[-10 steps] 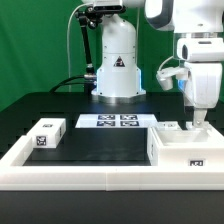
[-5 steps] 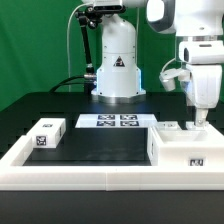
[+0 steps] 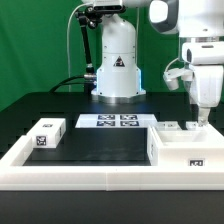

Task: Assemble cabinet

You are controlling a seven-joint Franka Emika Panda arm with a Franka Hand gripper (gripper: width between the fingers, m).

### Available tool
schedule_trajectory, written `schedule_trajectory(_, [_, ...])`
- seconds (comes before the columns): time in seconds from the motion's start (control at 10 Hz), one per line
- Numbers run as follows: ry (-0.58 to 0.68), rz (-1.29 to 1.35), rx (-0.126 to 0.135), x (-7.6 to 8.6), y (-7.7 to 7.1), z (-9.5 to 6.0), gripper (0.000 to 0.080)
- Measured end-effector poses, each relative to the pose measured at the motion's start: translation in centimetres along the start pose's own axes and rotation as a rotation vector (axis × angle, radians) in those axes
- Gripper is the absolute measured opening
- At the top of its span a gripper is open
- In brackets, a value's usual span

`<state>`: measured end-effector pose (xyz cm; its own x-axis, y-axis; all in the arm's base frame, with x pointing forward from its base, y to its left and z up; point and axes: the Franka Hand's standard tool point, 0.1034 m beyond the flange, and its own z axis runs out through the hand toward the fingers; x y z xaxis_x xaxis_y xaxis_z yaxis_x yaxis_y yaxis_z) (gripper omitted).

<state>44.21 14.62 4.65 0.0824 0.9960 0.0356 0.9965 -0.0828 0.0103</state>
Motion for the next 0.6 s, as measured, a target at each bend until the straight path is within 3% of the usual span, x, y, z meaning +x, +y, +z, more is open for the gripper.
schedule_trajectory(0.2, [0.001, 0.001, 0.002, 0.0, -0.1, 0.2, 0.0796])
schedule_trajectory(0.3, [0.001, 0.000, 0.017, 0.0, -0.6, 0.9, 0.0796])
schedule_trajectory(0.5, [0.025, -0.008, -0.006, 0.8, -1.4, 1.3, 0.0796])
schedule_trajectory(0.6, [0.031, -0.010, -0.004, 1.1, -2.1, 1.8, 0.0796])
